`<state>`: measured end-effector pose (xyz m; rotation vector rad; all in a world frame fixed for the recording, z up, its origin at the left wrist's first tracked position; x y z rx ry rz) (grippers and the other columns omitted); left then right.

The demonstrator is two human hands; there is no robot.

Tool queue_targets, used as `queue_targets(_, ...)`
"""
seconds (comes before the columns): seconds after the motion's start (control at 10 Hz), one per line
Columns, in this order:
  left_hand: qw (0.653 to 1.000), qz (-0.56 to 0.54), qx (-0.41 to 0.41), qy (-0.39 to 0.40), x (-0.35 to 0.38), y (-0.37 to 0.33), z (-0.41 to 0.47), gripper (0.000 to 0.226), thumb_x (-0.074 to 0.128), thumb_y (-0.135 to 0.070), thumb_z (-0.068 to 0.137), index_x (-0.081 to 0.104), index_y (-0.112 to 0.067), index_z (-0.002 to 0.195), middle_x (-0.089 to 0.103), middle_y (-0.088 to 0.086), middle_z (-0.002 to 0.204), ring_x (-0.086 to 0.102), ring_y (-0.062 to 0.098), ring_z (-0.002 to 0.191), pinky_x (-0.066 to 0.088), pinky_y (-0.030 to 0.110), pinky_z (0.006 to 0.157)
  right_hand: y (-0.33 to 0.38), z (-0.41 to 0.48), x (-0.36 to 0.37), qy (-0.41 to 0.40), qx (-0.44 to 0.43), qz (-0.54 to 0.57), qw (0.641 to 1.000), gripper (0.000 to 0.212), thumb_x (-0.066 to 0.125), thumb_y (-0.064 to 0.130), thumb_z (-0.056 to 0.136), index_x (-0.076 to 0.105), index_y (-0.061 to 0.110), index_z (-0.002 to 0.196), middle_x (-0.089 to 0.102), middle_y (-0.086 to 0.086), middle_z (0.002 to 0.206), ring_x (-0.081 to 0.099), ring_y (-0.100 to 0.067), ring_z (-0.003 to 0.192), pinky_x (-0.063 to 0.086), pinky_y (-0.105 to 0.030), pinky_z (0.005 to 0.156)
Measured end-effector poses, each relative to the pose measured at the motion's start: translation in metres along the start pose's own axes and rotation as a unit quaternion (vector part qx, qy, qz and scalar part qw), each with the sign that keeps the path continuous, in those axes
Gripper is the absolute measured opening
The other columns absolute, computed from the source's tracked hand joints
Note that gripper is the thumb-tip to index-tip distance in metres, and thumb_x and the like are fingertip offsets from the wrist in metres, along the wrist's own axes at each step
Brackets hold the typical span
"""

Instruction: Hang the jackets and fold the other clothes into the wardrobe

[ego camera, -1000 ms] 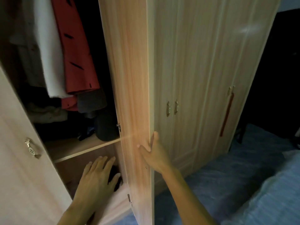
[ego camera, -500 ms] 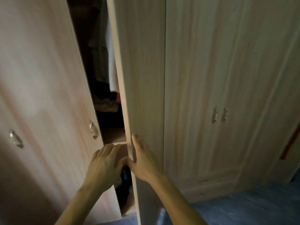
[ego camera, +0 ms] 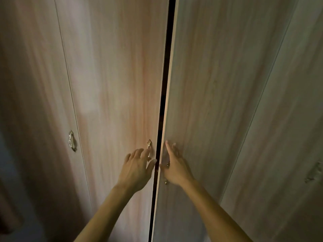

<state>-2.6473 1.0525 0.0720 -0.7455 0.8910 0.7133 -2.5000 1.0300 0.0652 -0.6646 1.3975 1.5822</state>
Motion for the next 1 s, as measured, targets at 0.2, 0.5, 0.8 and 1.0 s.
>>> queue_targets(0.2, 0.999, -0.039, 0.003, 0.028, 0.026, 0.035, 0.053, 0.066, 0.009, -0.058, 0.092, 0.031, -0.021, 0.142, 0.048, 0.000, 0.139, 0.044, 0.018, 0.126, 0.033, 0.035, 0.105, 0.001, 0.070, 0.018, -0.016, 0.029, -0.005, 0.999, 0.089, 0.054, 0.052, 0.088, -0.006, 0.032, 0.150, -0.001, -0.007, 0.159, -0.002, -0.022, 0.146, 0.021, -0.041, 0.116)
queue_targets(0.5, 0.989, -0.124, 0.037, 0.073, 0.068, 0.068, 0.093, 0.078, 0.003, -0.067, 0.084, 0.036, -0.024, 0.140, 0.057, -0.001, 0.127, 0.053, 0.018, 0.112, 0.041, 0.034, 0.097, -0.007, 0.136, 0.032, -0.024, 0.074, -0.050, 0.996, 0.089, 0.058, 0.028, 0.091, -0.009, 0.033, 0.150, -0.004, -0.001, 0.160, -0.004, -0.019, 0.146, 0.028, -0.039, 0.112)
queue_targets(0.8, 0.993, -0.081, 0.033, 0.074, 0.062, 0.080, 0.094, 0.055, 0.025, -0.054, 0.096, 0.041, -0.020, 0.137, 0.052, 0.001, 0.134, 0.049, 0.020, 0.121, 0.037, 0.035, 0.099, -0.002, 0.143, 0.018, -0.019, 0.089, -0.087, 0.992, 0.078, 0.056, 0.031, 0.093, 0.004, 0.027, 0.151, 0.007, -0.002, 0.159, 0.012, -0.021, 0.145, 0.025, -0.036, 0.112)
queue_targets(1.0, 0.996, -0.074, 0.036, 0.038, 0.022, 0.060, 0.063, 0.049, 0.030, -0.048, 0.098, 0.040, -0.020, 0.137, 0.049, 0.001, 0.137, 0.046, 0.020, 0.124, 0.033, 0.035, 0.103, 0.012, 0.083, -0.003, -0.076, 0.041, -0.091, 0.992, 0.057, 0.043, 0.041, 0.097, 0.027, 0.019, 0.147, 0.034, -0.002, 0.150, 0.029, -0.024, 0.137, 0.029, -0.036, 0.109)
Point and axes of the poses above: each hand's wrist, its own z-axis towards the middle knuckle, its own x-axis out of the palm, y = z × x, the point moved 5 cm from there along z, towards the middle knuckle
